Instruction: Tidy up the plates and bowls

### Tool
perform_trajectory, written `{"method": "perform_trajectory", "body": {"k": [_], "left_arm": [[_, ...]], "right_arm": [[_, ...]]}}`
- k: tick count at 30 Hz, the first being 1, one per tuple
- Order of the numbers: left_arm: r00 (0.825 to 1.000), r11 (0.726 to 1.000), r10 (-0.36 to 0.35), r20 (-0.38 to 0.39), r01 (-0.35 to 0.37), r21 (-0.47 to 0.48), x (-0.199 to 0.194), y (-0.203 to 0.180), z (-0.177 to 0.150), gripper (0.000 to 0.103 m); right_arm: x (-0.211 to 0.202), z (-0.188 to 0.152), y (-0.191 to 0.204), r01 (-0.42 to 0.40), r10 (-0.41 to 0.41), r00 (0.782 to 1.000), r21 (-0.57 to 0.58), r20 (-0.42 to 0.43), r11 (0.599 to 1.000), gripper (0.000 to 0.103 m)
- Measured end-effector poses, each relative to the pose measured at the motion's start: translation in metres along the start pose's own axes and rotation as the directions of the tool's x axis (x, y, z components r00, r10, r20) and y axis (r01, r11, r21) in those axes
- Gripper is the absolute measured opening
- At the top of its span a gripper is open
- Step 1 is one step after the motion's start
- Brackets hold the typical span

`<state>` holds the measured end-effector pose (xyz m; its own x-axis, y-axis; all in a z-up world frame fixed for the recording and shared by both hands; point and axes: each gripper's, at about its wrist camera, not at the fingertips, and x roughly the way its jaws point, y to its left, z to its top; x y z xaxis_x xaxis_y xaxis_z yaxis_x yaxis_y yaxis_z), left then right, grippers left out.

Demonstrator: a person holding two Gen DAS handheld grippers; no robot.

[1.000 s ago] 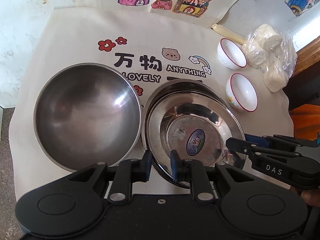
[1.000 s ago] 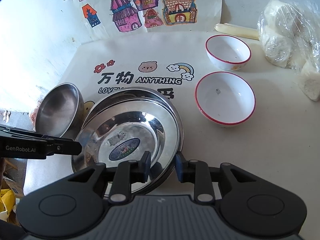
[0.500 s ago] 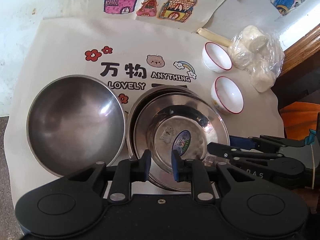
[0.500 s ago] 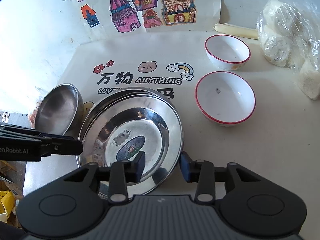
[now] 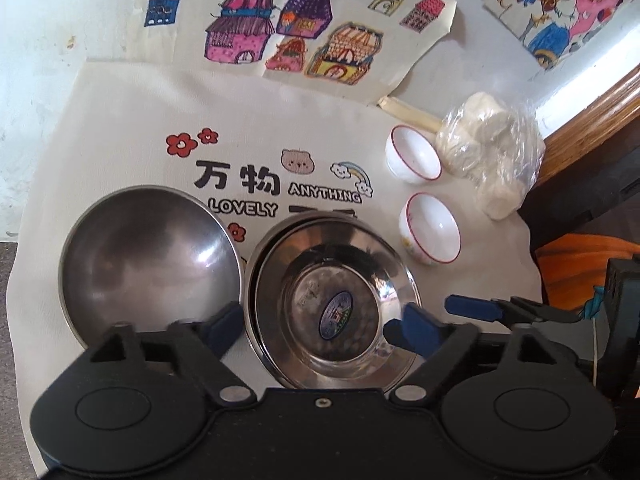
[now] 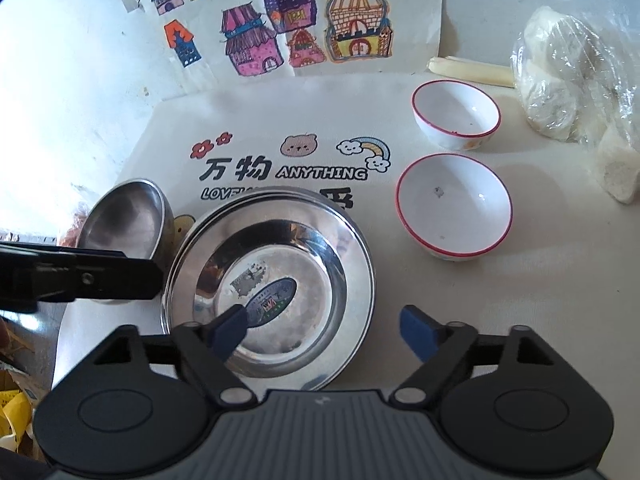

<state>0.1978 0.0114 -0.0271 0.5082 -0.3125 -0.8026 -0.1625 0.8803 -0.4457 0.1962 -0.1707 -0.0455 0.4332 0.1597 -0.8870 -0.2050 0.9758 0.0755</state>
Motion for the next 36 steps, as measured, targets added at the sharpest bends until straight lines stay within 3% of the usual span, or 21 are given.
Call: {"method": "perform_trajectory", "body": {"k": [3,10,18,30,36], "left_arm": [[1.0,1.0,-0.009,0.026,0.009,0.003,-0.007,0.002,0.002,0.102],[0.998,1.0,0.001,0.064,-0.002,0.022,-0.023,0.01,0.003,0.102],[0.986,0.992,0.12,0.114,-0.116,-0.041,-0.046,0.04,0.003,0.102],[0.958,0.955,0.281,0.066,-0.271,-0.121,-0.05,0.1,0.003,0.102],[0.96,0.955,0.277,0.03,-0.272,-0.123,-0.039,0.12,0.011,0.102]], "right_arm": [[-0.002,0.0,0.0,0.01,-0.01,1.0,0.017,0.015,1.0,0.103],[-0.004,0.002,0.002,0.063,-0.064,0.997,0.036,0.036,0.997,0.103],[-0.002,0.007,0.024,0.06,-0.059,0.996,0.001,0.073,0.998,0.103],[0.011,0.015,0.09,0.04,-0.014,0.987,-0.163,0.158,0.986,0.103],[0.021,0.018,0.111,0.042,-0.012,0.988,-0.192,0.157,0.981,0.103]]}}
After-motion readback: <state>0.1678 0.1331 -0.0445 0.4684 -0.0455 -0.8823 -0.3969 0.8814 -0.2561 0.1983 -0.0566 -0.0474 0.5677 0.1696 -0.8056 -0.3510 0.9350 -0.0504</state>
